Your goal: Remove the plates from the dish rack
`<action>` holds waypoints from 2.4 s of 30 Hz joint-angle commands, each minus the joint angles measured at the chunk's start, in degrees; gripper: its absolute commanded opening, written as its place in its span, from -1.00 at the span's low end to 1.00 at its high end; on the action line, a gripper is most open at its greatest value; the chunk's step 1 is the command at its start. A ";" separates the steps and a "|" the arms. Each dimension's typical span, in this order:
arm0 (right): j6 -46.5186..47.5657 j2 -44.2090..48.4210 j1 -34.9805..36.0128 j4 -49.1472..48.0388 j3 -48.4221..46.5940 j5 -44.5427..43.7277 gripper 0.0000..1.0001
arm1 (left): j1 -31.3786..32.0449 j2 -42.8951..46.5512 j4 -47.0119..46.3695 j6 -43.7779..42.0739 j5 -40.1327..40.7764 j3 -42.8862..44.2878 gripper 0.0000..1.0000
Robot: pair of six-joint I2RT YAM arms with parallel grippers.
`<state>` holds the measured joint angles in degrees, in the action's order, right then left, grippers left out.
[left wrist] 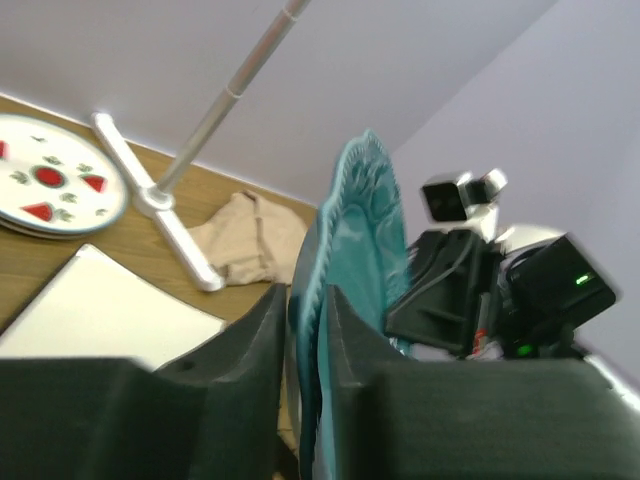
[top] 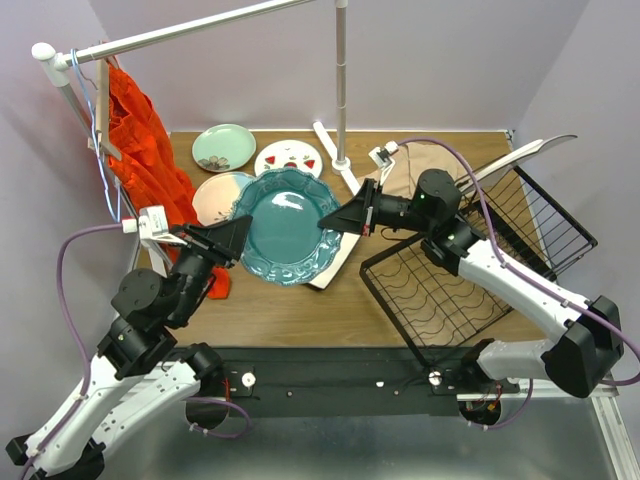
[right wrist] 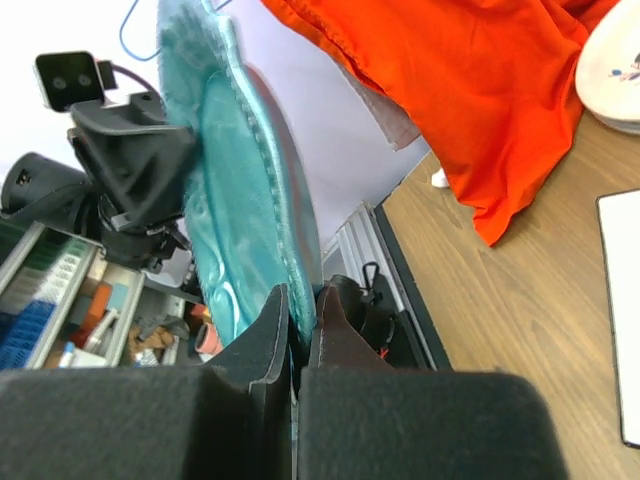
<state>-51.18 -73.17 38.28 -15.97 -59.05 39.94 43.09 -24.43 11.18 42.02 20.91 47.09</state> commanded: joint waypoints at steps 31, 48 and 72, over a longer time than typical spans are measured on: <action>-5.25 -16.82 13.21 4.28 -1.33 -21.13 -0.99 | -0.20 -4.23 9.83 -16.80 23.66 21.38 0.37; -7.01 -24.21 22.62 9.19 -0.54 -36.95 -0.99 | -0.20 -1.94 7.63 -15.83 21.99 19.89 0.38; -11.31 -38.45 25.96 9.64 -11.00 -38.98 -0.99 | -0.11 -2.65 5.43 -15.39 20.14 18.56 0.37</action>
<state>-60.01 -108.42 63.44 -2.07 -65.69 2.04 43.09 -26.94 17.69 26.20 42.11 66.24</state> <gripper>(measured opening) 0.073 0.687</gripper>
